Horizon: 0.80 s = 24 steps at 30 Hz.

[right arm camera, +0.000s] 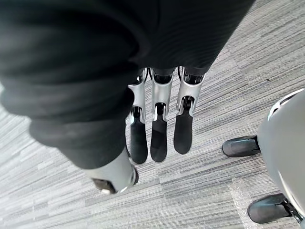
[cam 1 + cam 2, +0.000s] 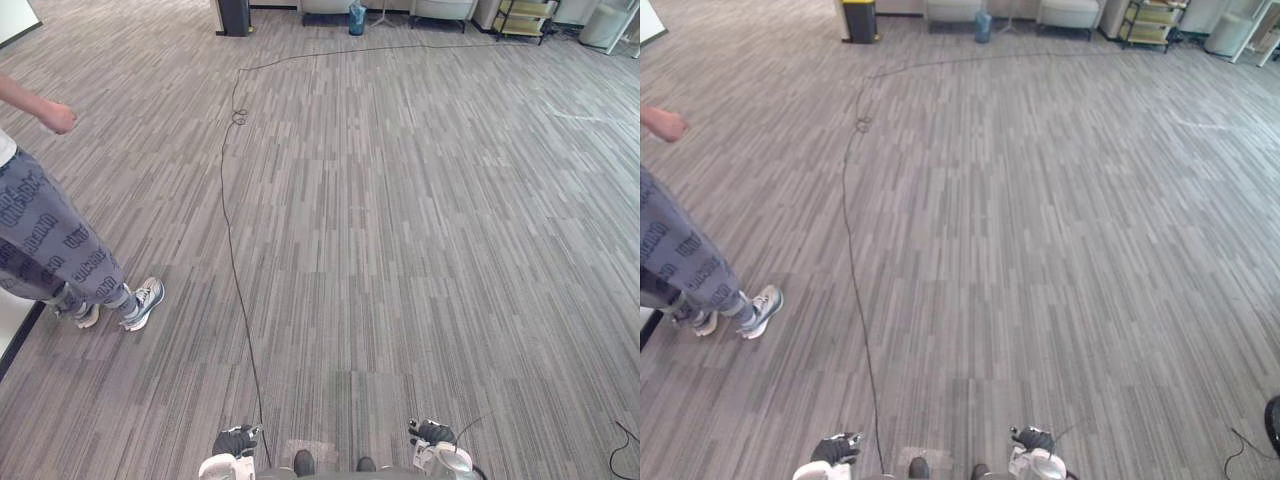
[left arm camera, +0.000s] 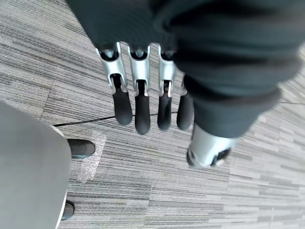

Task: Pick up cushions and gather them together orderly.

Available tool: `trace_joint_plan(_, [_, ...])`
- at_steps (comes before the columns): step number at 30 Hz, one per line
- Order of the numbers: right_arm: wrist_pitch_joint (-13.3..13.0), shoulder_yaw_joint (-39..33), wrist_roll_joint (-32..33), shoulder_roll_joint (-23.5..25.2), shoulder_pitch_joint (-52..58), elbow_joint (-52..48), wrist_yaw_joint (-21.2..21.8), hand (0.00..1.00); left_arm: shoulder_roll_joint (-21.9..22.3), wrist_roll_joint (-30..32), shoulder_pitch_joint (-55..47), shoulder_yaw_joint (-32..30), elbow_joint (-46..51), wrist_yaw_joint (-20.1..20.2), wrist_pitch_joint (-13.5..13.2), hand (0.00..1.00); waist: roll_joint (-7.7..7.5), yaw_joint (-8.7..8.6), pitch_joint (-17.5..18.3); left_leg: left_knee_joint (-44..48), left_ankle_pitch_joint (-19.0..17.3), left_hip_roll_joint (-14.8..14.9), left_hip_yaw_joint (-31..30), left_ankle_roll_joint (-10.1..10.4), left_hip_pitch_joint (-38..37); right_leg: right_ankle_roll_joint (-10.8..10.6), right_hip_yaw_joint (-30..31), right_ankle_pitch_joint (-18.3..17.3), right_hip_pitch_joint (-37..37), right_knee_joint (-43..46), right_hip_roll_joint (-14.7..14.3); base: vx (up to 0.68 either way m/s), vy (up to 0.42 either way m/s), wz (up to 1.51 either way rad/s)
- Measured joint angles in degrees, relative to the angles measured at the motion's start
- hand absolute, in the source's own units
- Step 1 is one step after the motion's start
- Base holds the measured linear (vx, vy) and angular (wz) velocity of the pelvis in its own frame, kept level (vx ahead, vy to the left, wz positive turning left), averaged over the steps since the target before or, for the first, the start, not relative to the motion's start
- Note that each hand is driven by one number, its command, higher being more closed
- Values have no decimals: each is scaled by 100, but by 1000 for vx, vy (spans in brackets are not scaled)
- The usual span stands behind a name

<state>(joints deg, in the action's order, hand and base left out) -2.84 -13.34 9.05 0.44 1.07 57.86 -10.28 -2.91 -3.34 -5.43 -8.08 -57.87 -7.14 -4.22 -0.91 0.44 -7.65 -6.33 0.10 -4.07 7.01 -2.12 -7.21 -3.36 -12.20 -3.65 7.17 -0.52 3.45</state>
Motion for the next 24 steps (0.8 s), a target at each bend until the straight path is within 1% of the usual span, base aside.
trace_joint_plan(4, [3, -19, -2, -22, -45, 184, -21, 0, 95, 118, 22, -214, -51, -18, 4, 0, -3, 0, 0, -1, 0, -25, -7, 0, 7, 16, -28, 29, 35, -87, 17, 0, 0, 0])
trace_joint_plan(9, [14, -226, -18, 10, -49, 222, -103, 0, 142, 230, 48, -399, -112, -24, 6, 0, -6, 0, -3, -2, -1, -45, -20, 1, -15, 12, -76, 31, 98, -133, 33, -3, -3, 3])
trace_joint_plan(16, [69, -370, -75, 5, -144, 392, -105, 0, 151, 231, 54, -450, -117, -20, 24, 0, -11, 0, -6, -2, -8, -40, 0, 11, -25, 15, -77, 39, 121, -163, 30, -1, -1, 1])
trace_joint_plan(19, [90, -441, -130, 7, -147, 401, -101, 0, 146, 234, 73, -451, -125, -14, 83, 0, -18, 1, -11, -2, -24, -37, 33, 31, -54, 16, -40, 40, 136, -166, 28, -15, -11, -6])
trace_joint_plan(24, [122, -442, -172, 3, -140, 401, -92, 0, 130, 328, 118, -451, -127, 2, 88, 0, -61, 1, -81, -2, -74, -29, 93, 91, -90, 16, 11, 38, 195, -181, 21, -31, -11, -6])
